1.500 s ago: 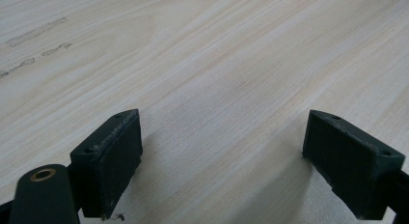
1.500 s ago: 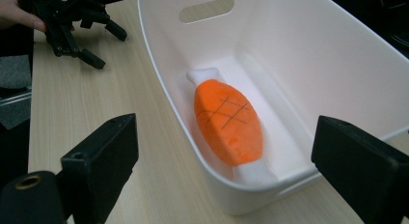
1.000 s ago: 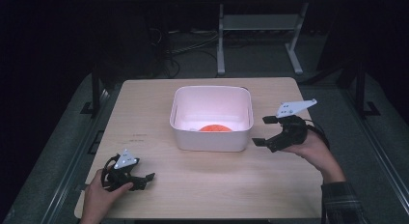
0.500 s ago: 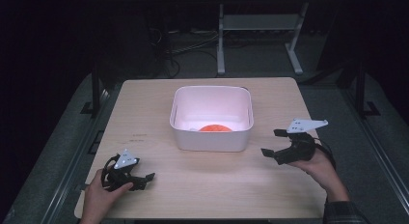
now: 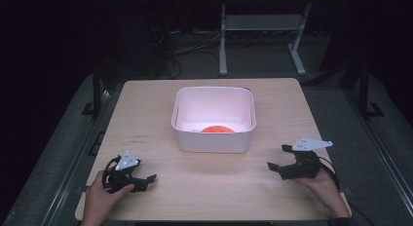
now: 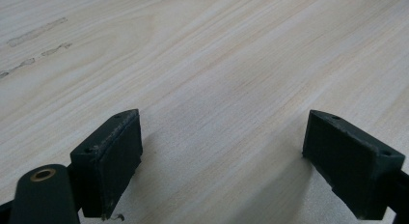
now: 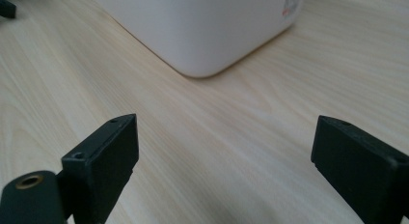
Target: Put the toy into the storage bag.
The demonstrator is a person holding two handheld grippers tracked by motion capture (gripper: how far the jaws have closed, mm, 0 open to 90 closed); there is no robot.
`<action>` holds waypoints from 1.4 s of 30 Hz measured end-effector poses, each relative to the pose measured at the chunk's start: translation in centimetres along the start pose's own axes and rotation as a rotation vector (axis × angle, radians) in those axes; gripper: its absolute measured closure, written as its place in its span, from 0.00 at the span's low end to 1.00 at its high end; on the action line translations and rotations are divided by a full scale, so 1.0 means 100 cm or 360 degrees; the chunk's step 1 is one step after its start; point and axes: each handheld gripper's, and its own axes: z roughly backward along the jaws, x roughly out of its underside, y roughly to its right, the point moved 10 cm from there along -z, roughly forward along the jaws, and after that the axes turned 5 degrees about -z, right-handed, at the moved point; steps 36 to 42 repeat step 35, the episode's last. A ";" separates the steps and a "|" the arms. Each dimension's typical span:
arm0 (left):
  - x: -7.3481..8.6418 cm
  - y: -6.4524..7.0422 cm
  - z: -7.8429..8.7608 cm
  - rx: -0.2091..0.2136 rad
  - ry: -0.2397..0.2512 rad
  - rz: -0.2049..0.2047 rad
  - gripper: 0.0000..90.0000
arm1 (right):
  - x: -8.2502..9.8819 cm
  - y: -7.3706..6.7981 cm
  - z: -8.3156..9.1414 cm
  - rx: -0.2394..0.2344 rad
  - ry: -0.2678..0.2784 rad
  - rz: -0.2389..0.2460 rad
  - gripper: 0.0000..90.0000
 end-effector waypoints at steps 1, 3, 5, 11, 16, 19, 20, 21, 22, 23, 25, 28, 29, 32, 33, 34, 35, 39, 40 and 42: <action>0.000 0.000 0.000 -0.0001 0.0003 0.0000 0.15 | 0.003 0.000 -0.001 0.0009 -0.0005 -0.0009 0.10; 0.000 0.000 0.000 -0.0001 0.0004 0.0001 0.15 | 0.010 0.001 -0.001 0.0032 -0.0014 -0.0026 0.10; 0.000 0.000 0.000 -0.0001 0.0003 0.0001 0.15 | 0.015 0.001 -0.002 0.0052 -0.0026 -0.0029 0.10; 0.000 0.000 0.000 0.0000 0.0000 0.0000 0.15 | 0.028 0.002 -0.001 0.0115 -0.0039 -0.0050 0.10; 0.000 0.000 0.000 -0.0001 0.0003 0.0000 0.15 | 0.041 0.007 -0.003 0.0221 -0.0105 -0.0048 0.10; 0.000 0.000 0.000 -0.0001 0.0003 0.0002 0.15 | 0.047 0.010 -0.006 0.0256 -0.0135 -0.0041 0.10; 0.000 0.000 0.000 -0.0001 0.0004 0.0001 0.15 | 0.049 0.010 -0.007 0.0262 -0.0154 -0.0047 0.10; 0.000 0.000 0.000 -0.0001 0.0002 0.0001 0.15 | 0.050 0.010 -0.008 0.0260 -0.0183 -0.0059 0.10; 0.000 0.000 0.000 -0.0001 0.0003 0.0001 0.15 | 0.050 0.011 -0.009 0.0266 -0.0189 -0.0068 0.10; 0.000 0.000 0.000 0.0000 0.0000 0.0000 0.15 | 0.051 0.012 -0.009 0.0265 -0.0192 -0.0072 0.10; 0.000 0.000 0.000 -0.0001 0.0002 0.0001 0.15 | 0.051 0.012 -0.009 0.0271 -0.0200 -0.0084 0.10; 0.000 0.000 0.000 -0.0001 0.0003 0.0001 0.15 | 0.051 0.012 -0.009 0.0277 -0.0203 -0.0076 0.10; 0.000 0.000 0.000 -0.0001 0.0003 0.0001 0.15 | 0.051 0.012 -0.009 0.0278 -0.0203 -0.0076 0.10; 0.000 0.000 0.000 -0.0001 0.0003 0.0001 0.15 | 0.051 0.012 -0.009 0.0278 -0.0203 -0.0075 0.10; 0.000 0.000 0.000 -0.0002 0.0003 0.0002 0.15 | 0.051 0.012 -0.009 0.0278 -0.0201 -0.0074 0.10; 0.000 0.000 0.000 -0.0001 0.0002 0.0002 0.15 | 0.051 0.012 -0.009 0.0279 -0.0202 -0.0075 0.10; 0.000 0.000 0.000 0.0000 0.0002 0.0002 0.15 | 0.051 0.012 -0.009 0.0281 -0.0201 -0.0076 0.10; 0.000 0.000 0.000 0.0000 0.0002 0.0002 0.15 | 0.051 0.012 -0.009 0.0281 -0.0201 -0.0076 0.10; 0.000 0.000 0.000 0.0000 0.0002 0.0002 0.15 | 0.051 0.012 -0.009 0.0281 -0.0201 -0.0076 0.10; 0.000 0.000 0.000 0.0000 0.0002 0.0002 0.15 | 0.051 0.012 -0.009 0.0281 -0.0201 -0.0076 0.10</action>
